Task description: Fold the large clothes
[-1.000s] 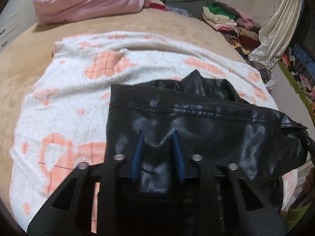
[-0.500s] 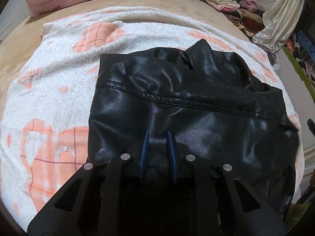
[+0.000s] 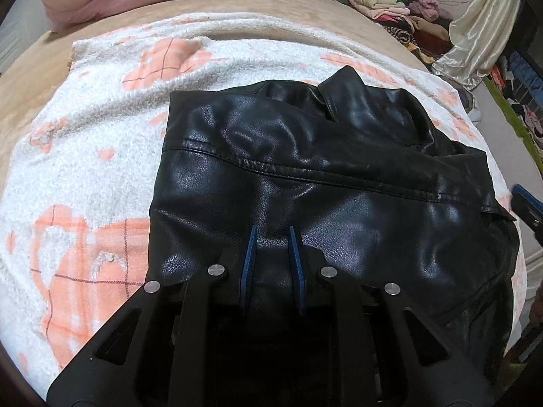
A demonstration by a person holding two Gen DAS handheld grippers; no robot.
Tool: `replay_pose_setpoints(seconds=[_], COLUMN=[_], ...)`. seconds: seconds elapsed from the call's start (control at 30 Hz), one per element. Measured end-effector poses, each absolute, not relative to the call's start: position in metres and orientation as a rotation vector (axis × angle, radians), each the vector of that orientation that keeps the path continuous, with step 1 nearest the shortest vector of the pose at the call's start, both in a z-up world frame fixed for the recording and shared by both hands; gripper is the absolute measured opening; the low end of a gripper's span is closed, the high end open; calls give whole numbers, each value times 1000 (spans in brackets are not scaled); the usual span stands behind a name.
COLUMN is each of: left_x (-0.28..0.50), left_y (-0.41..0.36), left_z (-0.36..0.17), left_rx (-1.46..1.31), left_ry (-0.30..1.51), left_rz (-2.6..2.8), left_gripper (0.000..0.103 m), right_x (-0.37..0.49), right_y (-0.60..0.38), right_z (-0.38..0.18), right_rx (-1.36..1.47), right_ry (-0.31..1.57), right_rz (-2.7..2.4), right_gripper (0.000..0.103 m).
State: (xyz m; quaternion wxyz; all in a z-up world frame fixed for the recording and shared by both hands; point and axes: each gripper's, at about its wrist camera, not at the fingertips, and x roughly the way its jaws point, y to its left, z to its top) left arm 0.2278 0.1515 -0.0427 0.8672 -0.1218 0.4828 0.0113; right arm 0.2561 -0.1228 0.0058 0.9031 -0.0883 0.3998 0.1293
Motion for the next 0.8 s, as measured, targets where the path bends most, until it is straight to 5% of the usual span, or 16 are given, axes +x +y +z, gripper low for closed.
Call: replay_pose_setpoints(seconds=[0.27, 0.63, 0.7, 0.8], left_x=[225, 215, 209, 199], left_y=[153, 158, 159, 152], left_z=[-43, -34, -28, -15], left_rx=[-275, -314, -340, -330], left_ry=[992, 939, 921, 892], left_rz=[12, -3, -6, -17], left_gripper=[12, 12, 15, 37], right_x=[299, 273, 258, 239], right_y=[-114, -129, -137, -148], right_z=[-61, -38, -26, -10], right_rx=[-205, -107, -84, -65], right_ry=[1075, 956, 917, 870], right_rz=[215, 265, 267, 266], right_gripper=[41, 43, 45, 48])
